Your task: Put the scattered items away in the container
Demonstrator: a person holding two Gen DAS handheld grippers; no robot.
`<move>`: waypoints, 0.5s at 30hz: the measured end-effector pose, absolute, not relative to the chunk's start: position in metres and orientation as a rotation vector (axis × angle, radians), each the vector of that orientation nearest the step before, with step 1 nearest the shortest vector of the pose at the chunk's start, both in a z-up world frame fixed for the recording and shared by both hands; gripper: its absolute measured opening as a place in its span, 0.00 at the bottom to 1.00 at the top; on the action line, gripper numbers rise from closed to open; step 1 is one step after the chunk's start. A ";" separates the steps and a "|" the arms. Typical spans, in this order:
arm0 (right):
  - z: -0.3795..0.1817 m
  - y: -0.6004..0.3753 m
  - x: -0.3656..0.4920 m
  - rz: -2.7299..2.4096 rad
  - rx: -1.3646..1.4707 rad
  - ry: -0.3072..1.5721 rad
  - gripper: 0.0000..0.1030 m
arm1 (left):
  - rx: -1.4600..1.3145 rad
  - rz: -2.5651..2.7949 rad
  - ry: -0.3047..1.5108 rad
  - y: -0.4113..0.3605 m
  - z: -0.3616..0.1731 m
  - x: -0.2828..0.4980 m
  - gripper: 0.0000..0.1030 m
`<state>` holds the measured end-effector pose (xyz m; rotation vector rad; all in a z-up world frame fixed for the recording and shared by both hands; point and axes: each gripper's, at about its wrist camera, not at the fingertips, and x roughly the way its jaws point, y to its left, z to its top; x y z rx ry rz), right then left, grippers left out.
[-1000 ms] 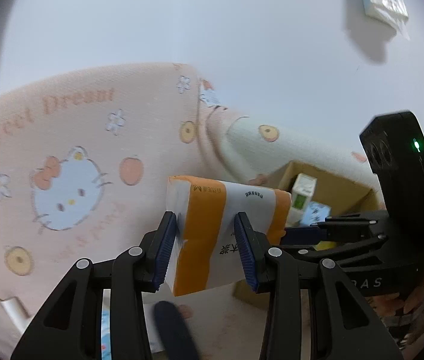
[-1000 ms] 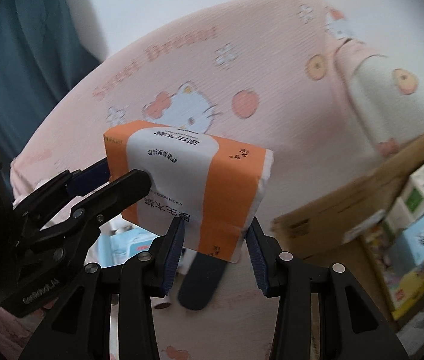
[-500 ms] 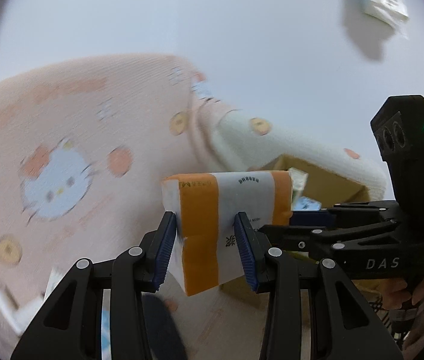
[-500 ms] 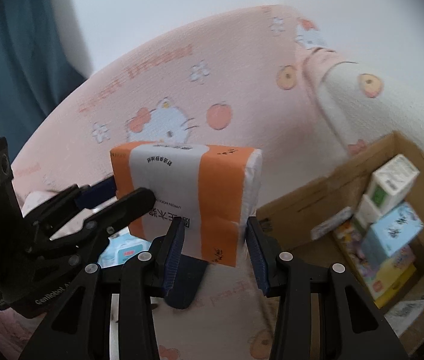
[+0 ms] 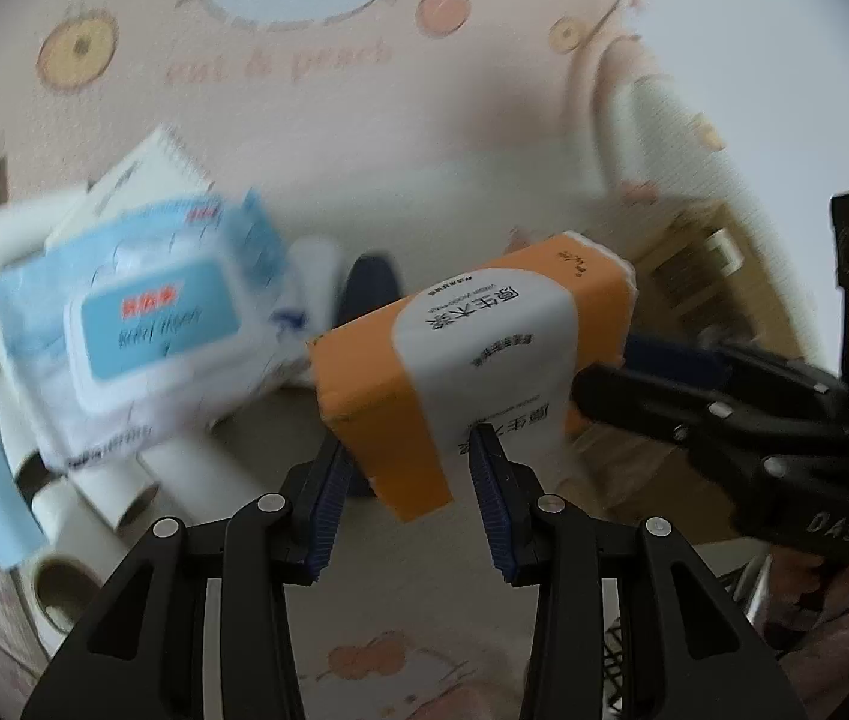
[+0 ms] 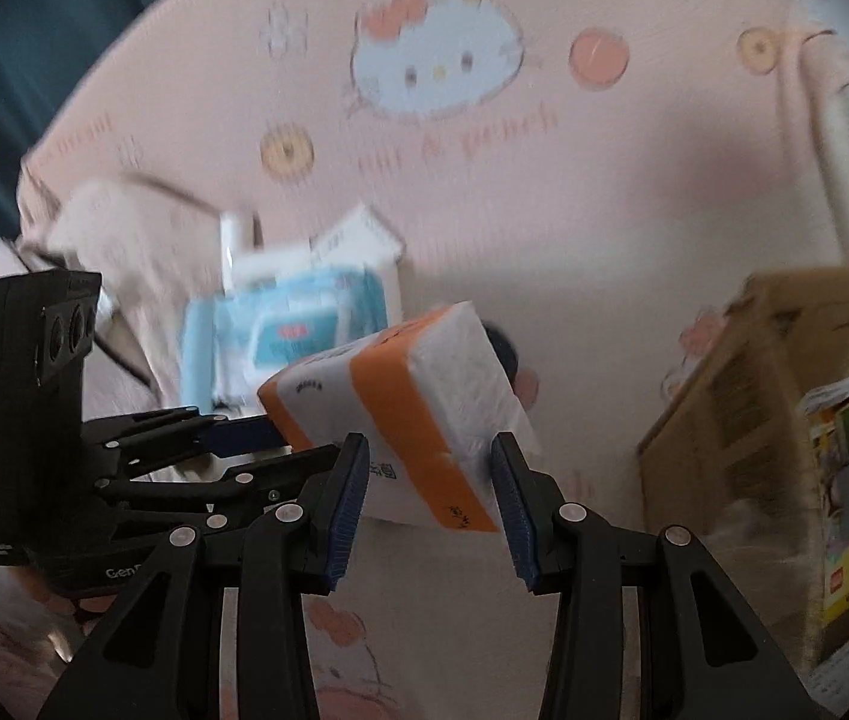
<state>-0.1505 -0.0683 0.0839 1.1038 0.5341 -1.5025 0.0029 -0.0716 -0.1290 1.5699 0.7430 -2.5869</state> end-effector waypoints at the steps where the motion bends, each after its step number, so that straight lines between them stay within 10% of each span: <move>1: 0.080 -0.070 -0.149 -1.489 1.114 0.535 0.39 | 1.574 -2.566 0.708 -0.072 -0.132 0.004 0.43; 5: 0.075 -0.074 -0.153 -1.485 1.144 0.469 0.66 | 1.516 -2.512 0.632 -0.083 -0.126 0.014 0.57; 15: 0.056 -0.106 -0.155 -1.377 1.117 0.224 0.68 | 1.218 -2.335 0.697 -0.158 -0.121 0.042 0.64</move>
